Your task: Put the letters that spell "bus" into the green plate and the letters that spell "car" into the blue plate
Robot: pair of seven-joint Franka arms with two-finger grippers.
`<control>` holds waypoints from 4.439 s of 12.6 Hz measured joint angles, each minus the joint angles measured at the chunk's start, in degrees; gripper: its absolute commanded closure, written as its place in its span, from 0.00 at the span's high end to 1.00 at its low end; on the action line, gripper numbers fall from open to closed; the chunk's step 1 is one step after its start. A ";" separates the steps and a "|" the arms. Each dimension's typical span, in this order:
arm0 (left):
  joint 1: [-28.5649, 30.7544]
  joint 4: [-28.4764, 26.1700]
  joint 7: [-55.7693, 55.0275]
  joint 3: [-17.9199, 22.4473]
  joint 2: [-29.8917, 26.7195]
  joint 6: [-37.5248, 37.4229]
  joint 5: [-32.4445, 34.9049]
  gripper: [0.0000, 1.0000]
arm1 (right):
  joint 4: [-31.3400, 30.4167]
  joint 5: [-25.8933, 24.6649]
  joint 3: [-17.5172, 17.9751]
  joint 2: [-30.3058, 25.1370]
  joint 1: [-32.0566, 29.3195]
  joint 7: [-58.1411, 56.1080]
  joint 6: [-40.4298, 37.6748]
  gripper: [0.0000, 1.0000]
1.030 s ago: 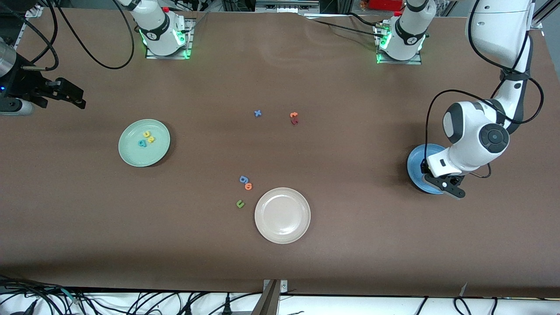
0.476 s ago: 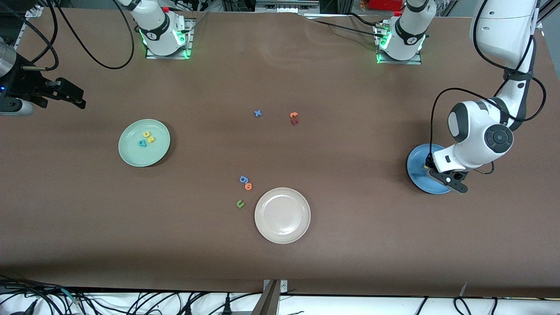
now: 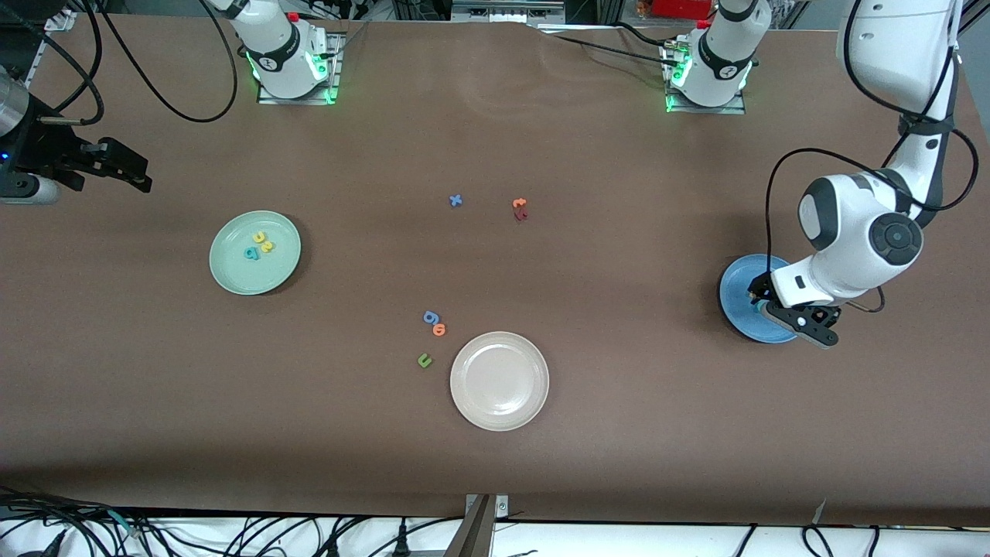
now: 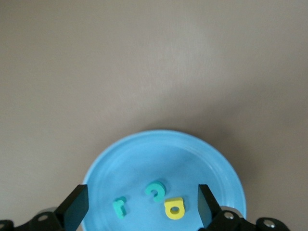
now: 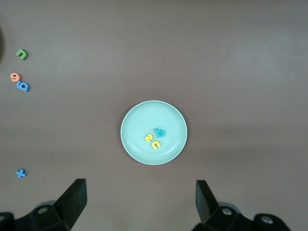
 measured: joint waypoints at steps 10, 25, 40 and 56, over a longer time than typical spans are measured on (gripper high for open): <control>-0.35 12.99 -3.47 -1.11 -12.26 -19.42 -1.68 1.00 | 0.03 0.00 0.12 0.00 0.01 0.00 0.00 1.00; 0.20 16.58 -28.24 -2.82 -15.03 -23.39 -1.69 1.00 | 0.03 0.00 0.14 0.00 0.01 0.00 0.00 1.00; 1.39 19.88 -42.77 -2.11 -17.76 -32.02 0.29 1.00 | 0.03 0.00 0.17 0.00 0.01 0.00 0.00 1.00; 1.01 20.98 -52.66 -4.51 -18.07 -34.68 4.67 1.00 | 0.03 0.00 0.19 0.00 0.02 0.01 0.04 1.00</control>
